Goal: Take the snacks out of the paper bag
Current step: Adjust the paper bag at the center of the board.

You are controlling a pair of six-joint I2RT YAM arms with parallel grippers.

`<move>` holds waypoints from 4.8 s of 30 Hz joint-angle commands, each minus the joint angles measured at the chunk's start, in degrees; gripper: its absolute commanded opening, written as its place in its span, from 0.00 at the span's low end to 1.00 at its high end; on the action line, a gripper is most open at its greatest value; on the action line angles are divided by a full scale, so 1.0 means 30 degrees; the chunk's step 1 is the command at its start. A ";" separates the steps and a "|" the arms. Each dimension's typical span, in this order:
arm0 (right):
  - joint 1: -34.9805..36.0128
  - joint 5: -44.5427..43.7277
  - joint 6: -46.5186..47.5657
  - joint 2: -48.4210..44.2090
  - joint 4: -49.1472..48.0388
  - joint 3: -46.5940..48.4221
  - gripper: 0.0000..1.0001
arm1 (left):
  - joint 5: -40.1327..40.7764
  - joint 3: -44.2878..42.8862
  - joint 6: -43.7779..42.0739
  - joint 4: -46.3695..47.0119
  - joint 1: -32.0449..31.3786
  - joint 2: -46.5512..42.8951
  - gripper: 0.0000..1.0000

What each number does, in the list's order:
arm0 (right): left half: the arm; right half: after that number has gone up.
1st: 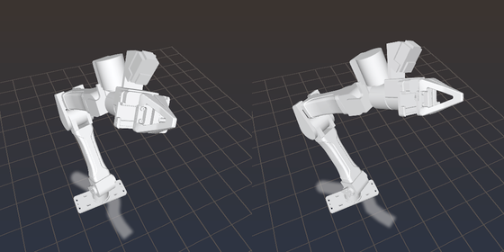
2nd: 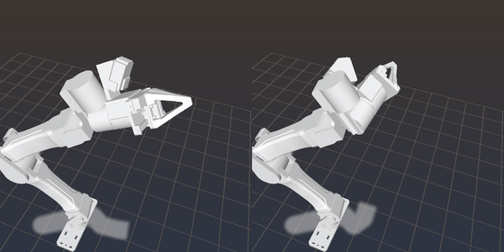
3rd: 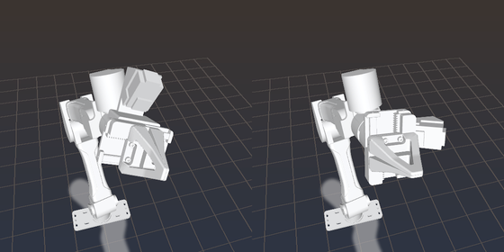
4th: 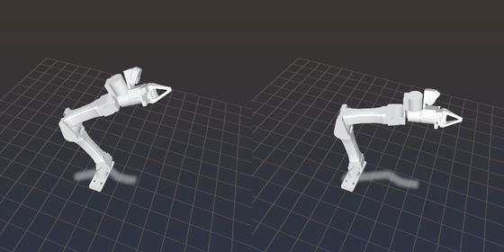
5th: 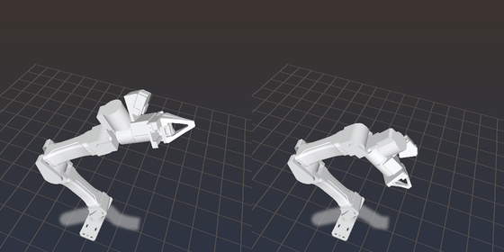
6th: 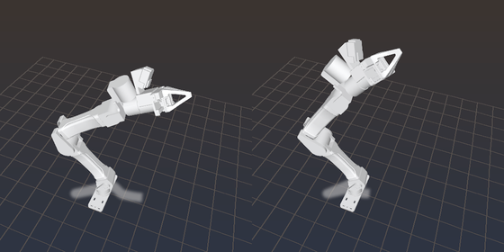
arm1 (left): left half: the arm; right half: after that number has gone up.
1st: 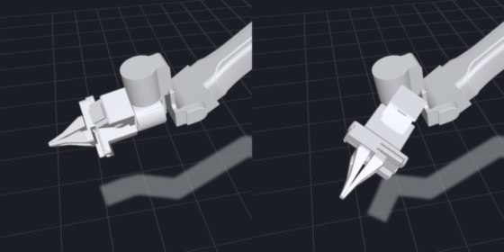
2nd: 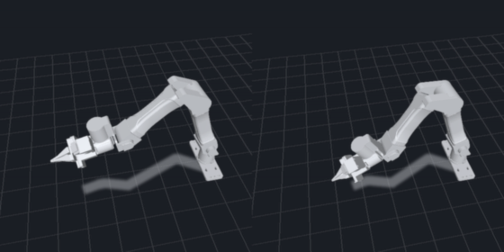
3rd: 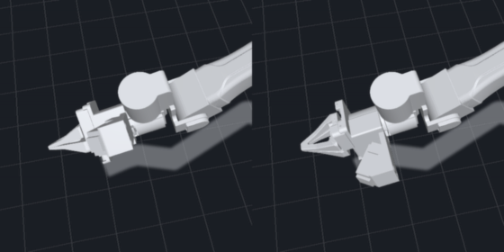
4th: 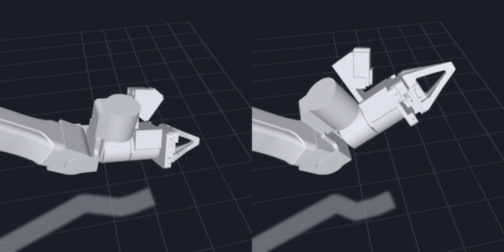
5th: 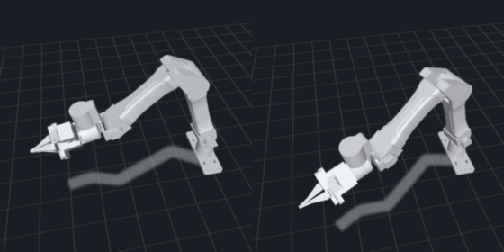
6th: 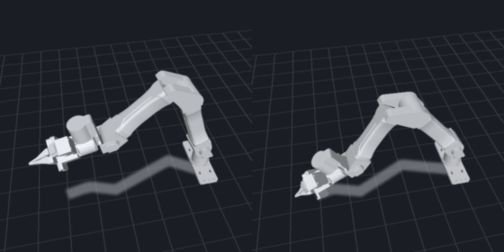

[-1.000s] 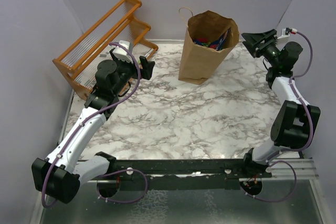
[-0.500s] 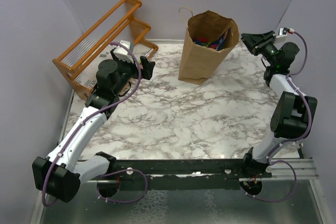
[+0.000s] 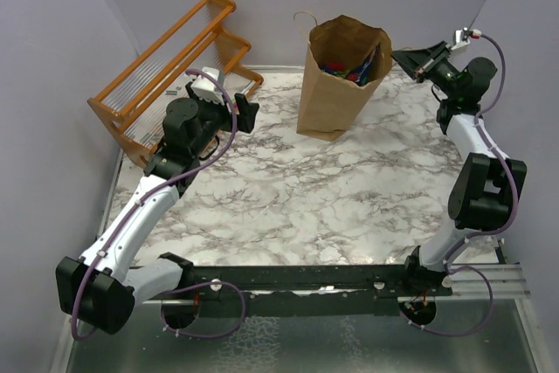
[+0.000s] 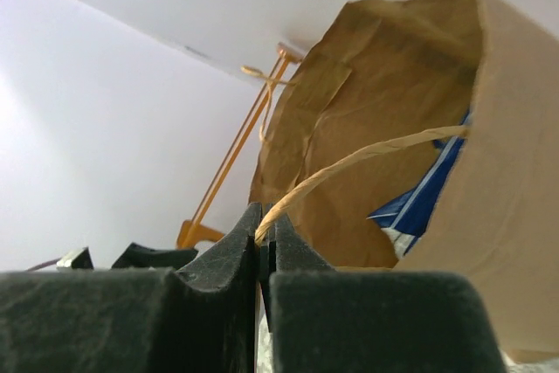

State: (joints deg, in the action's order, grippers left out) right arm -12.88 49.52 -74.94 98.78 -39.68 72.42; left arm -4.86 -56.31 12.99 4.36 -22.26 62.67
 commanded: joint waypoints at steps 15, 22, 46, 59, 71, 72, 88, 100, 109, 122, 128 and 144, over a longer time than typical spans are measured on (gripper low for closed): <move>0.7271 0.0594 0.3447 0.0501 0.5213 0.5613 0.01 | 0.0823 -0.0070 -0.0034 0.0042 -0.0168 -0.0667 0.99; 1.0574 0.0381 0.2860 0.1054 0.4455 0.6267 0.01 | 0.2138 -0.0334 -0.0687 -0.0542 0.0127 -0.1052 0.99; 1.3729 0.0131 1.0169 -0.8623 1.2806 -0.3174 0.01 | 0.3316 -0.0681 0.2351 -0.1018 0.1737 -0.2113 0.99; 1.3728 -1.1322 1.4924 -1.5053 2.0109 -0.5375 0.01 | -0.4187 -0.5682 0.7787 -0.1858 0.1737 0.3089 0.99; 1.3728 -1.2119 1.6239 -1.5251 1.9760 -0.4562 0.01 | -0.5552 -1.1880 0.8688 -0.1120 0.1613 1.0598 0.91; 1.3728 -1.2032 1.6273 -1.5242 1.9683 -0.4544 0.01 | -0.5223 -1.2383 0.9164 -0.1434 0.1612 1.1111 0.87; 1.3728 -1.1294 1.6029 -1.5006 1.9339 -0.4667 0.01 | -0.6271 -1.7533 0.9978 -0.1593 0.0801 1.6217 0.56; 1.3728 -1.1076 1.5597 -1.5602 1.9444 -0.4869 0.01 | -0.6711 -2.1113 1.0197 -0.2212 0.0863 1.7990 0.12; 1.3728 -1.0264 1.7251 -1.4809 1.9519 -0.4607 0.03 | -0.4787 -1.9472 0.8422 -0.3526 0.1770 1.4189 0.00; 1.3728 -0.6676 1.6422 -1.1834 1.7345 -0.4373 0.04 | -0.5350 -1.8020 0.7740 -0.4233 0.3467 1.0529 0.00; 1.3728 -0.5123 1.6073 -1.1480 1.7119 -0.5426 0.04 | -0.8008 -1.5174 0.7520 -0.1963 0.3437 0.8664 0.00; 1.3728 -1.1808 1.5461 -1.5197 2.2944 -0.8650 0.24 | -1.2002 -0.7273 0.7260 0.3919 0.0129 0.4692 0.00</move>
State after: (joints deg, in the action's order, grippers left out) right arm 27.81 23.03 -26.46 56.64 22.39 47.00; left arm -36.49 -80.71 35.33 7.51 -19.33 80.88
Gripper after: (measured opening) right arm 0.199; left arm 0.028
